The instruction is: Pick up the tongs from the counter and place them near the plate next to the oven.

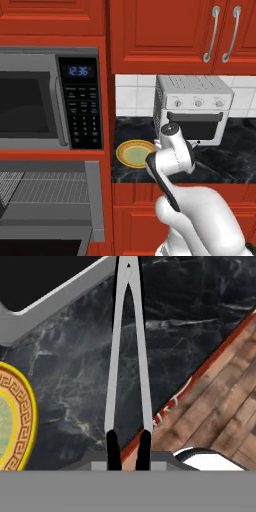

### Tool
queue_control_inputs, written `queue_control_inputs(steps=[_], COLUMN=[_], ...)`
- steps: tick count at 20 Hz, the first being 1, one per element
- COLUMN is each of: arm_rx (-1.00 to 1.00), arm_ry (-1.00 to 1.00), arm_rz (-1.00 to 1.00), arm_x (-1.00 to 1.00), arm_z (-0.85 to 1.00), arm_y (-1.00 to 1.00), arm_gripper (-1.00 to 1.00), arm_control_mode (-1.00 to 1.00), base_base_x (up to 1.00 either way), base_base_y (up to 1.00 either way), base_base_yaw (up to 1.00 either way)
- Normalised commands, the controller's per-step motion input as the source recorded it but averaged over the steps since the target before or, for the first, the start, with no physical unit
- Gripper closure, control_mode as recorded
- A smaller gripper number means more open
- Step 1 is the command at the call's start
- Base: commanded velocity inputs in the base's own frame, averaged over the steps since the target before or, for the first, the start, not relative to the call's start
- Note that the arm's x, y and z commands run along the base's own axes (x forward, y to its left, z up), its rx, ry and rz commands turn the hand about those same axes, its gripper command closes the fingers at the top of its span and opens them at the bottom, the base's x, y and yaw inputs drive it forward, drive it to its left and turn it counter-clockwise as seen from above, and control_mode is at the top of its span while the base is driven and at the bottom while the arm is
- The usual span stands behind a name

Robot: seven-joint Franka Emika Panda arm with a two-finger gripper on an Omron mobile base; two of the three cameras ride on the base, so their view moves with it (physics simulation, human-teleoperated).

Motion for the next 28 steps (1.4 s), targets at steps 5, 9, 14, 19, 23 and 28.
queue_control_inputs(steps=[5,9,14,19,23,28], arm_rx=[0.11,0.06,0.00,0.00,0.00,0.00], arm_ry=[-0.02,0.00,0.00,0.00,0.00,0.00], arm_rz=[0.28,0.25,0.21,0.17,0.14,0.11], arm_x=[0.19,0.11,0.00,0.00,0.00,0.17], arm_z=[-0.49,-0.48,-0.60,-0.73,-0.85,-0.82], arm_y=[0.00,0.00,0.00,0.11,0.15,0.15], arm_gripper=[1.00,1.00,1.00,1.00,1.00,1.00], arm_control_mode=[-1.00,-1.00,-1.00,-1.00,-1.00,-1.00], base_base_x=[0.00,0.00,0.00,0.00,0.00,0.00], base_base_y=[0.00,0.00,0.00,0.00,0.00,0.00], base_base_yaw=[0.00,0.00,0.00,0.00,0.00,0.00])
